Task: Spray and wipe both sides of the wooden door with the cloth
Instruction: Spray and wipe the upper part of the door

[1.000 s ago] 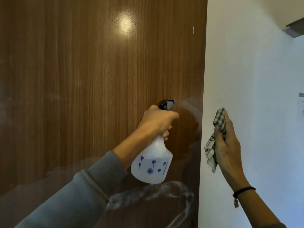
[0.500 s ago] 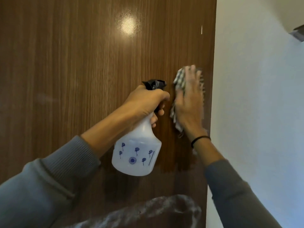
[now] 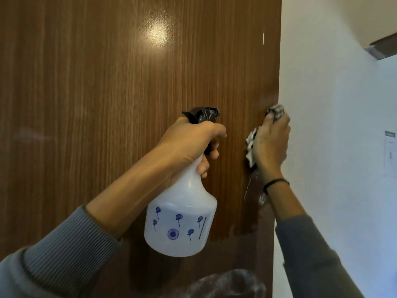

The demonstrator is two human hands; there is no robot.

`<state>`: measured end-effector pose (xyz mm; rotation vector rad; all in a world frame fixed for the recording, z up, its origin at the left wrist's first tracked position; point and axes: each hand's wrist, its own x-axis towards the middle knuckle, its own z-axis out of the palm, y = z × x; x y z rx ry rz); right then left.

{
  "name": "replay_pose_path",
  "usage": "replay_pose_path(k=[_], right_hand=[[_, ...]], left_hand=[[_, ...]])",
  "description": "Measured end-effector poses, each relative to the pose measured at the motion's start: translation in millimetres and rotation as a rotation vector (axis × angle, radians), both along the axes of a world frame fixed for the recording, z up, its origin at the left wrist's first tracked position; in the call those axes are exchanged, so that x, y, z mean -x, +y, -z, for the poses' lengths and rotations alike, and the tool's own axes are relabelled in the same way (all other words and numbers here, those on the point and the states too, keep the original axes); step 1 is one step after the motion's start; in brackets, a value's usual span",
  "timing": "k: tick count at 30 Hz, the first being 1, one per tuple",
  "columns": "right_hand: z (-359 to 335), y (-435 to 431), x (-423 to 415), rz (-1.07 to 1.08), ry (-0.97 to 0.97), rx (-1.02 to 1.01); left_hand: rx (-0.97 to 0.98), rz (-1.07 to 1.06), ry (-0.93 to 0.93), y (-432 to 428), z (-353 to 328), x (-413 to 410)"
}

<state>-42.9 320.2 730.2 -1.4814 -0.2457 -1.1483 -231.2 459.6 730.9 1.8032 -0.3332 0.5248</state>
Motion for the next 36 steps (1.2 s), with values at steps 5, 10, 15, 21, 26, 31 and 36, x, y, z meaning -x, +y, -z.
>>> replay_pose_path(k=[5, 10, 15, 21, 26, 31, 36], right_hand=[[89, 1, 3, -0.017, 0.065, -0.041], [135, 2, 8, -0.037, 0.119, -0.091], [111, 15, 24, -0.015, 0.263, -0.217], [142, 68, 70, -0.017, -0.056, 0.097], [134, 55, 58, -0.023, -0.112, 0.124], [27, 22, 18, -0.022, -0.065, 0.066], [-19, 10, -1, -0.013, -0.114, 0.094]], left_hand=[[-0.013, -0.004, -0.013, -1, 1, -2], [0.004, -0.035, -0.019, -5, 4, -1], [0.015, -0.026, 0.0, -7, 3, 5], [0.017, -0.031, -0.018, -4, 6, 6], [0.008, -0.03, -0.021, -3, 7, 5], [0.024, -0.003, -0.013, 4, 2, 4], [0.036, -0.005, -0.007, 8, -2, 3]])
